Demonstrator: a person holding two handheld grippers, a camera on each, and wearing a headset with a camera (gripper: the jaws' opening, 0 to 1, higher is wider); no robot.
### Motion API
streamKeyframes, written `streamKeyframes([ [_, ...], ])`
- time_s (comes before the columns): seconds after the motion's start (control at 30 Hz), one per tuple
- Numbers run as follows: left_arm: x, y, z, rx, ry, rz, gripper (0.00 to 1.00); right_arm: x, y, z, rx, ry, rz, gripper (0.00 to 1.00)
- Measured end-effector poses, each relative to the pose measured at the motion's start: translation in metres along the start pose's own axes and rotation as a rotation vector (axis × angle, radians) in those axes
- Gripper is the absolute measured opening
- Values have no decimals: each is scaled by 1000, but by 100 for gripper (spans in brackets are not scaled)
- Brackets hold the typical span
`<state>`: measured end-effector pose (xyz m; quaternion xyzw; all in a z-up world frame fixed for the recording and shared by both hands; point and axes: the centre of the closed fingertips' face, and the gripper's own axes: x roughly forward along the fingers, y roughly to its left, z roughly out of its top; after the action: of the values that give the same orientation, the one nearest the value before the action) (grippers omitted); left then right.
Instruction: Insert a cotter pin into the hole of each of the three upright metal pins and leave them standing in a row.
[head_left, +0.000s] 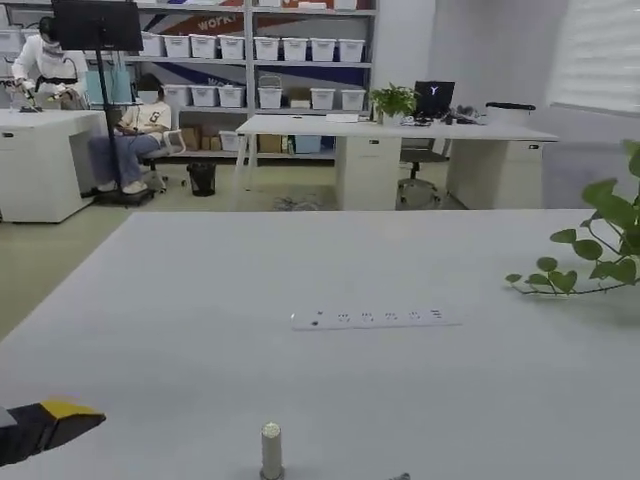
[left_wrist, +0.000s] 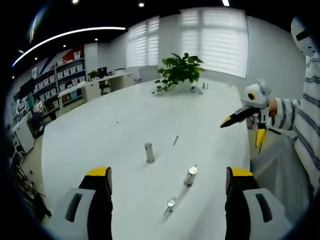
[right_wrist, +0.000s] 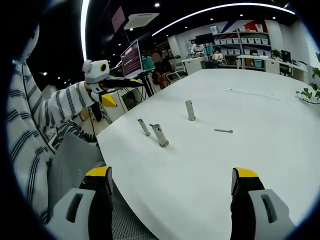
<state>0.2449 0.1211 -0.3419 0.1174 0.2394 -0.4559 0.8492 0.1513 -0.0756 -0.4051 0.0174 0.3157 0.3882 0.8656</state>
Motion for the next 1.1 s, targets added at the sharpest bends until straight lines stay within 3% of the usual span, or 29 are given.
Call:
streamKeyframes([
  [0.27, 28, 19, 24, 21, -13, -6, 89, -3, -4, -2, 11, 4, -11, 98],
  [0.53, 64, 27, 33, 39, 0, -36, 88, -6, -11, -7, 44, 9, -26, 97],
  [0.77, 92, 29, 32, 47, 30, -70, 84, -9, -19, -11, 55, 25, -46, 97],
  [0.87, 102, 33, 26, 64, 73, -71, 77, -10, -22, -11, 63, 23, -55, 96],
  [0.97, 112, 38, 28, 76, 74, -54, 74, -10, -24, -13, 67, 33, -59, 96],
  [1.1, 125, 42, 21, 81, 96, -60, 63, -8, -26, -15, 73, 44, -55, 95],
])
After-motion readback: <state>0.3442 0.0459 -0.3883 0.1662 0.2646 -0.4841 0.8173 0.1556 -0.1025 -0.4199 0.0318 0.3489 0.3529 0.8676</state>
